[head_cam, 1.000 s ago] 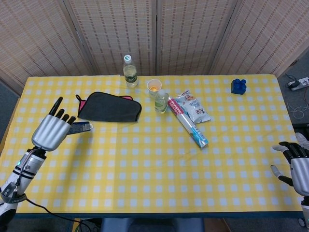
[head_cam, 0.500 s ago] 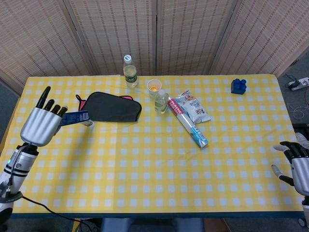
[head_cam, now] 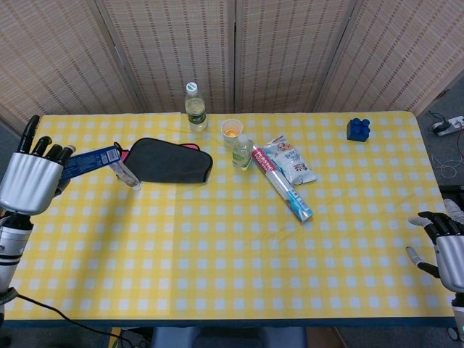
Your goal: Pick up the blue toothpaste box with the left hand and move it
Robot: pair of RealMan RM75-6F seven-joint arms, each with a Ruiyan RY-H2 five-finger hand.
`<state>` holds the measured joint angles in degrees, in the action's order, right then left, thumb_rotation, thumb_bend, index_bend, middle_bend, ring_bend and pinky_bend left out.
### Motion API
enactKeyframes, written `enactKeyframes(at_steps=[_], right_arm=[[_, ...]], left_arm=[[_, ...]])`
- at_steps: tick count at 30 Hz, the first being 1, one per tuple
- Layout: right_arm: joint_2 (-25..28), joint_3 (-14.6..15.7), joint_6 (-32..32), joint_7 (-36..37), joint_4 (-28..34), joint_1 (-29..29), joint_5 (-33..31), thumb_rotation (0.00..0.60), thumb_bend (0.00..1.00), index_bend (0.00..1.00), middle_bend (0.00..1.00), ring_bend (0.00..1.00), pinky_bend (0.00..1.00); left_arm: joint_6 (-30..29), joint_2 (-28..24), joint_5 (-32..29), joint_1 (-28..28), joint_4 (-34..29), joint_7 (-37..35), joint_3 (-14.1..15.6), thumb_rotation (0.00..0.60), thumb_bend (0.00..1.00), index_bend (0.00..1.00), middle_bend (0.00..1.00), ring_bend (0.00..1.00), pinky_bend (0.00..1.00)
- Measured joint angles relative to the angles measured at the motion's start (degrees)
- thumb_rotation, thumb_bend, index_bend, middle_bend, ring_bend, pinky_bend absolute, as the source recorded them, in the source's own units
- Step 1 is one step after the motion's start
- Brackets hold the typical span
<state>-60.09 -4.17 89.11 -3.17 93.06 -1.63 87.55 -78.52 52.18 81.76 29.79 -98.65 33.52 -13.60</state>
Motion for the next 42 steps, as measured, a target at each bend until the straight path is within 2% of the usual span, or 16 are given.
enactKeyframes(at_steps=[12,19,32,37,42], right_arm=[[-0.2,-0.1,-0.5,-0.4,0.3,-0.6,0.3,0.600,0.21,0.31,0.28,0.21,0.32],[-0.4,0.0,-0.9,-0.2,0.1,-0.7,0.2,0.600,0.21,0.31,0.28,0.21,0.32],[-0.4,0.1,-0.8,0.4,-0.5,-0.4,-0.3,0.600,0.21,0.31,0.28,0.21,0.32],[-0.5,0.1,-0.8,0.6,-0.7,-0.4,-0.4,0.600,0.21,0.31,0.28,0.21,0.32],[-0.6,0.1,-0.9,0.6,-0.7,-0.4,-0.4,0.600,0.21,0.31,0.28,0.21,0.32]], left_arm=[[-2.0,-1.2,1.6,-1.3,-1.3,-2.0,-0.1,0.600,0.27,0.46,0.54,0.33,0.00],[-0.8,-1.1,1.5,-1.2,-1.3,-2.0,0.1,0.600,0.27,0.46,0.54,0.33,0.00],[2.6,2.1,-6.3,1.5,4.5,-1.7,-3.0,0.600,0.27,0.47,0.54,0.33,0.00],[5.3,3.4,-7.2,2.2,5.3,-3.5,-2.2,0.600,0.27,0.47,0.54,0.33,0.00],[8.3,5.0,-5.8,2.7,5.5,-7.3,0.0,0.600,0.27,0.47,0.54,0.33,0.00]])
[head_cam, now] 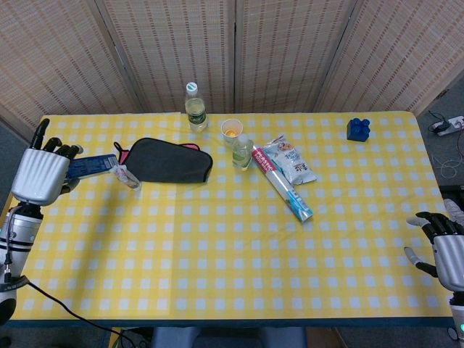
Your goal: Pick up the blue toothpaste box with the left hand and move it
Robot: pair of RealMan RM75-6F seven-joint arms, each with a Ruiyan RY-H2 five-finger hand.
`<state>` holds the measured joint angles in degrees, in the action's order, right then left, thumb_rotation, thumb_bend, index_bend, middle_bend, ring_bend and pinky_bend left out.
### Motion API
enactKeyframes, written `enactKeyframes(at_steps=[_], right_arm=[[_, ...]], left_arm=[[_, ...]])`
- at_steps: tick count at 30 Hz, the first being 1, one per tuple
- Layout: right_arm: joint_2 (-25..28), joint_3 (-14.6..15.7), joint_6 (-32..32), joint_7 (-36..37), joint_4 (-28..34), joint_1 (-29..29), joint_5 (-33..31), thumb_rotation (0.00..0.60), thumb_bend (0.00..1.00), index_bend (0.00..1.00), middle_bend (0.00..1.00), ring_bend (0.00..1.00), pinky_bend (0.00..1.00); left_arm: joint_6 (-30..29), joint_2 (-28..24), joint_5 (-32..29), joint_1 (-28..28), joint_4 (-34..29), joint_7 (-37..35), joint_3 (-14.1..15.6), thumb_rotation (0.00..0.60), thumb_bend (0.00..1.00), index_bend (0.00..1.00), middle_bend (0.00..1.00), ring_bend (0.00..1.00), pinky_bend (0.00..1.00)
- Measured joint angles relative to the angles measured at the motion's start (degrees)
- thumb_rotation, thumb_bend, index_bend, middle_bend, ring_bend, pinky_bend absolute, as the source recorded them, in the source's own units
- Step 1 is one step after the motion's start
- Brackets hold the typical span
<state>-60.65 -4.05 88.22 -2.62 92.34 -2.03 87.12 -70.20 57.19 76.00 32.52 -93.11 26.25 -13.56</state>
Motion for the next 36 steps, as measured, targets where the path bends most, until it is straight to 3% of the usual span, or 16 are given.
enactKeyframes(at_steps=[6,12,22,36], right_arm=[[0.0,0.0,-0.1,-0.2,0.1,0.0,-0.2,0.600,0.21,0.31,0.28,0.21,0.32],[-0.1,0.0,-0.3,-0.2,0.1,-0.1,-0.3,0.600,0.21,0.31,0.28,0.21,0.32],[-0.2,0.0,-0.5,-0.1,-0.2,-0.1,-0.5,0.600,0.21,0.31,0.28,0.21,0.32],[-0.2,0.0,-0.4,-0.8,0.4,0.0,-0.6,0.600,0.21,0.31,0.28,0.21,0.32]], left_arm=[[0.7,1.3,2.5,0.3,-0.4,-1.5,1.7,0.600,0.27,0.47,0.54,0.33,0.00],[-0.6,1.7,3.5,0.4,-0.2,-2.4,1.5,0.600,0.27,0.47,0.54,0.33,0.00],[-0.4,5.0,5.1,0.6,3.9,-9.5,2.2,0.600,0.27,0.47,0.54,0.33,0.00],[3.8,7.2,13.4,1.1,1.8,-24.3,8.5,0.600,0.27,0.47,0.54,0.33,0.00]])
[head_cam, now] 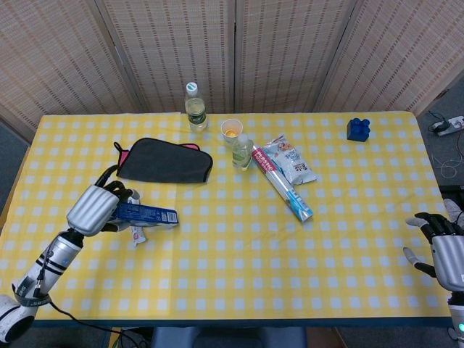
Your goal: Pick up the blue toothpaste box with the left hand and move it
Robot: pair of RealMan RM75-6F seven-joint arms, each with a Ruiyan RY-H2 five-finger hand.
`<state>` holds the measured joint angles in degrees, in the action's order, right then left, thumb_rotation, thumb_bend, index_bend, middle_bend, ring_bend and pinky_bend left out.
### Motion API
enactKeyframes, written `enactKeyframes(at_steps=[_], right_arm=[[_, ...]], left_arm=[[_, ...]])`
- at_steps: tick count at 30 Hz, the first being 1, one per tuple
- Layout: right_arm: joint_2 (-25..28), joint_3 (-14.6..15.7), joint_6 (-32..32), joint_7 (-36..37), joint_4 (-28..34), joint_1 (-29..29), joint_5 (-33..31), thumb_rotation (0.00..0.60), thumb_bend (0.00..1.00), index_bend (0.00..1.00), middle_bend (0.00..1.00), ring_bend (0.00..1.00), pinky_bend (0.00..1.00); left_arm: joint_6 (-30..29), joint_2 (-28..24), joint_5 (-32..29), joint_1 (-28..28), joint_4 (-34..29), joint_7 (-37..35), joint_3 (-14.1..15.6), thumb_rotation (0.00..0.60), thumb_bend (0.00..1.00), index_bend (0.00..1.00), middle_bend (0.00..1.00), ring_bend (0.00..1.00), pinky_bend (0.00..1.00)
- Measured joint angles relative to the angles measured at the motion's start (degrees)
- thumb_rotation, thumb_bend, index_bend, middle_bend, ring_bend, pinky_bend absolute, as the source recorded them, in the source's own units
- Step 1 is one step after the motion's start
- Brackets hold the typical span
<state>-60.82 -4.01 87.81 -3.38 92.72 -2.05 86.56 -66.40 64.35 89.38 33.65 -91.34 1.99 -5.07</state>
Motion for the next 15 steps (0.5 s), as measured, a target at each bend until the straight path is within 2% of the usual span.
enactKeyframes(at_steps=[8,15], right_arm=[[0.0,-0.1,-0.4,-0.2,0.1,-0.2,-0.2,0.600,0.21,0.31,0.28,0.21,0.32],[-0.1,-0.2,-0.7,-0.2,0.0,-0.4,-0.3,0.600,0.21,0.31,0.28,0.21,0.32]], left_arm=[[1.0,-1.3,4.6,-0.3,-3.6,-11.9,3.7,0.600,0.27,0.47,0.54,0.33,0.00],[-0.9,-2.2,8.7,-1.7,-5.1,-14.1,6.8,0.600,0.27,0.46,0.54,0.33,0.00]])
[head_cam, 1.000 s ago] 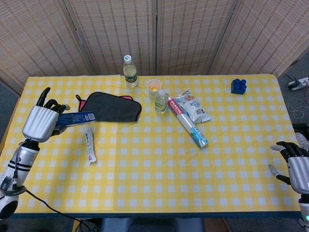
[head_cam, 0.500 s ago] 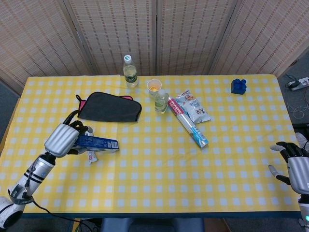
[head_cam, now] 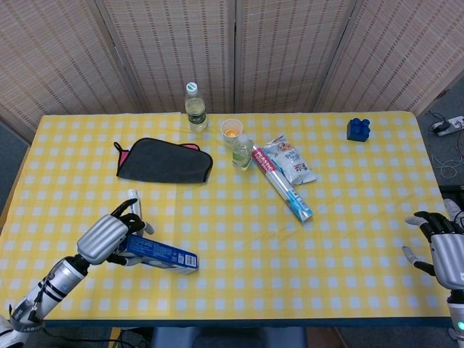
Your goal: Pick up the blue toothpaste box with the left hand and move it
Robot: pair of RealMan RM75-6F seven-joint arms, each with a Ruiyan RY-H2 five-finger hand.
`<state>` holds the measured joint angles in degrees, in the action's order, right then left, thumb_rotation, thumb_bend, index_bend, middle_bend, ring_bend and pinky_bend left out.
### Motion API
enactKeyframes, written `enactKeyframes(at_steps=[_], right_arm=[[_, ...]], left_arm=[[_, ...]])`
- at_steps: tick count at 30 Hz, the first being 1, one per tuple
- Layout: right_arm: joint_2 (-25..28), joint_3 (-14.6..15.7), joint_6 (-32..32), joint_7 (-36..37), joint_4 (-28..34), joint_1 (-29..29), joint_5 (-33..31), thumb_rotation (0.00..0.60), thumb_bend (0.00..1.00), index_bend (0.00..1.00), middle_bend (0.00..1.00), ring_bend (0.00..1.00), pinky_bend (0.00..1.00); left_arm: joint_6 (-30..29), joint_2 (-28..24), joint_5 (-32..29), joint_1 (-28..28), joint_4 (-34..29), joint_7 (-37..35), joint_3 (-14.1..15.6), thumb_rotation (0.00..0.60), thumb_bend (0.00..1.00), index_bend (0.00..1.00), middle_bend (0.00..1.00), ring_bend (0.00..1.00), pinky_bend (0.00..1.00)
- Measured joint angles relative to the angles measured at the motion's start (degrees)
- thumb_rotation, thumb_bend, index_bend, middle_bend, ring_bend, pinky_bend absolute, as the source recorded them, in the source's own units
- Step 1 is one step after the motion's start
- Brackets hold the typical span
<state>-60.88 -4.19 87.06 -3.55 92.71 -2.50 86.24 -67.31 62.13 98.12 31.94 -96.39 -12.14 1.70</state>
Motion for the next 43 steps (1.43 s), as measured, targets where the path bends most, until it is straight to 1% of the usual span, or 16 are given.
enactKeyframes(at_steps=[3,4,7,8,12,16,19,26,32,37,43], right_arm=[[0.0,0.0,-0.2,0.1,-0.1,-0.1,0.0,0.600,0.21,0.31,0.28,0.21,0.32],[0.0,0.1,-0.1,0.2,-0.1,0.0,0.0,0.600,0.21,0.31,0.28,0.21,0.32],[0.1,0.0,0.1,0.2,-0.1,0.1,-0.1,0.600,0.21,0.31,0.28,0.21,0.32],[0.1,0.0,0.3,0.2,-0.1,0.1,-0.1,0.600,0.21,0.31,0.28,0.21,0.32],[0.2,0.0,0.4,0.5,-0.2,0.3,-0.3,0.600,0.21,0.31,0.28,0.21,0.32],[0.1,0.0,0.3,0.7,-0.4,0.3,-0.2,0.600,0.21,0.31,0.28,0.21,0.32],[0.2,0.0,0.5,0.8,-0.4,0.4,-0.1,0.600,0.21,0.31,0.28,0.21,0.32],[0.5,0.1,0.4,0.8,-0.4,0.4,-0.1,0.600,0.21,0.31,0.28,0.21,0.32],[0.9,0.2,-0.4,0.4,-0.2,0.1,-0.2,0.600,0.21,0.31,0.28,0.21,0.32],[1.3,0.1,-1.2,0.2,-0.1,-0.5,-0.1,0.600,0.21,0.31,0.28,0.21,0.32],[1.4,0.0,-1.8,-0.2,0.2,-1.1,0.1,0.600,0.21,0.31,0.28,0.21,0.32]], left_arm=[[0.0,0.3,0.1,-0.2,0.8,1.6,0.3,0.600,0.27,0.43,0.52,0.32,0.00],[0.1,0.4,0.1,-0.3,1.0,2.4,0.3,0.600,0.26,0.38,0.48,0.29,0.00],[1.3,0.0,-0.6,-0.4,1.2,6.0,0.6,0.600,0.26,0.18,0.25,0.13,0.00],[1.8,-0.3,-1.1,-0.5,1.0,7.8,0.7,0.600,0.26,0.12,0.21,0.10,0.00],[3.6,-1.6,-3.4,-1.0,-0.5,14.0,0.9,0.600,0.26,0.06,0.13,0.05,0.00],[4.0,-2.6,-6.6,-2.0,-1.9,19.3,0.6,0.600,0.26,0.05,0.11,0.05,0.00],[2.7,-3.1,-9.3,-3.2,-2.8,22.2,-0.4,0.600,0.26,0.06,0.11,0.05,0.00],[-4.9,-4.2,-15.0,-6.9,-3.9,27.2,-3.9,0.600,0.26,0.09,0.11,0.05,0.00],[-10.4,-5.0,-20.7,-10.5,-4.2,33.1,-6.0,0.600,0.26,0.12,0.11,0.05,0.00],[-13.5,-5.4,-23.6,-14.2,-4.4,33.0,-6.3,0.600,0.26,0.12,0.11,0.05,0.00],[-18.3,-5.0,-24.8,-19.3,-4.1,33.3,-4.9,0.600,0.26,0.13,0.11,0.05,0.00]])
